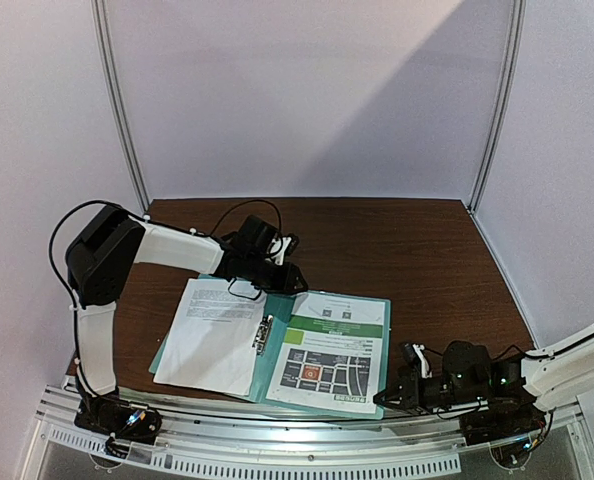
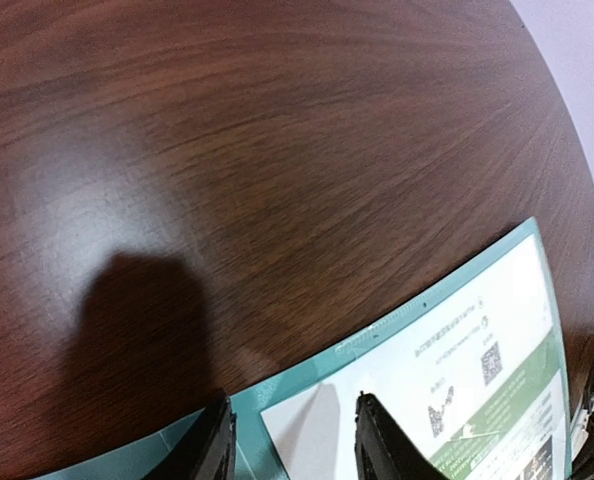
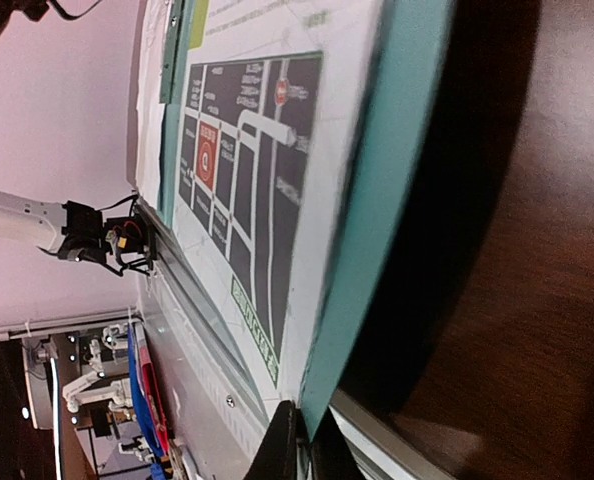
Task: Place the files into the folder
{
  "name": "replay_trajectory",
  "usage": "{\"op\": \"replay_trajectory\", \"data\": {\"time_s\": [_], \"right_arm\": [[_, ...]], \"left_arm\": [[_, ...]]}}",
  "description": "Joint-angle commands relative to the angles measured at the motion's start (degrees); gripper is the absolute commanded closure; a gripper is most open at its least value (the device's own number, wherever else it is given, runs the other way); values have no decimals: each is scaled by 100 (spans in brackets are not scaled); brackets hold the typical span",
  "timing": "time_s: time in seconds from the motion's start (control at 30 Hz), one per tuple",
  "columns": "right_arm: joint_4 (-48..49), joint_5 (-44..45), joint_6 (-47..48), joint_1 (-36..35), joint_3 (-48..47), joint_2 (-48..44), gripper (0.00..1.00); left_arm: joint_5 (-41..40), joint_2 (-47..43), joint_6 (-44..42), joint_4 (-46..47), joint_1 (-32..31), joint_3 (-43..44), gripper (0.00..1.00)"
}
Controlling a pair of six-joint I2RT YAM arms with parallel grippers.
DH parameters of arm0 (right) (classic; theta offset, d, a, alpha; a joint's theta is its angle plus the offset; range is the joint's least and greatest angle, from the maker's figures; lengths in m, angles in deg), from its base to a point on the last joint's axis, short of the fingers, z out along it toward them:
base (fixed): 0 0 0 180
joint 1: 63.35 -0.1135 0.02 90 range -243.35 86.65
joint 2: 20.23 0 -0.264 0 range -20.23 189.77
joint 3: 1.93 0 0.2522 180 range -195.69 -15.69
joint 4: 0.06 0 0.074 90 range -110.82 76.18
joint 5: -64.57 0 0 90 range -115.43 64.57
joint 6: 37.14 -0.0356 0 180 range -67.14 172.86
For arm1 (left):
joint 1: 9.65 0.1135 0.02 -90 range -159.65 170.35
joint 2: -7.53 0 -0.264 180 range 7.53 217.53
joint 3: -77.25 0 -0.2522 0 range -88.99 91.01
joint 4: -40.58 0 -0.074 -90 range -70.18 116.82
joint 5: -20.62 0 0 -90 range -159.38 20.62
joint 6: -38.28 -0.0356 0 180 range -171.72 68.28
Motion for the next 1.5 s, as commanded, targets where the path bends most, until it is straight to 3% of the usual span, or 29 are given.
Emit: {"op": "replay_trajectory", "data": {"time_s": [0.0, 0.1, 0.33, 0.57, 0.73, 0.87, 1.27, 1.47], "right_arm": [[-324, 240, 41, 27, -14, -21, 99], [-770, 333, 93, 72, -212, -76, 100], [-3499, 871, 610, 450, -1434, -401, 100], [-5638, 582, 1597, 1486, -2646, -538, 100], [-6905, 422, 2396, 1960, -3695, -138, 100], [-8214, 867, 2934, 2073, -4905, 410, 100], [-10513, 2424, 3760, 2296, -7517, 1673, 100], [-10937, 2835, 3967, 2355, -8461, 2213, 100]], "left_arm": [[119, -98, 70, -271, 30, -152, 59], [161, -181, 81, -278, 30, -102, 59], [101, -331, 17, -749, 82, 407, 57], [-10, -509, -103, -1326, 292, 962, 50], [-96, -822, -204, -1552, 522, 929, 47], [-318, -1081, -342, -1775, 786, 762, 46], [-1344, -1469, -380, -2159, 1243, -181, 49], [-1299, -1627, -292, -1831, 1243, -825, 51]]}}
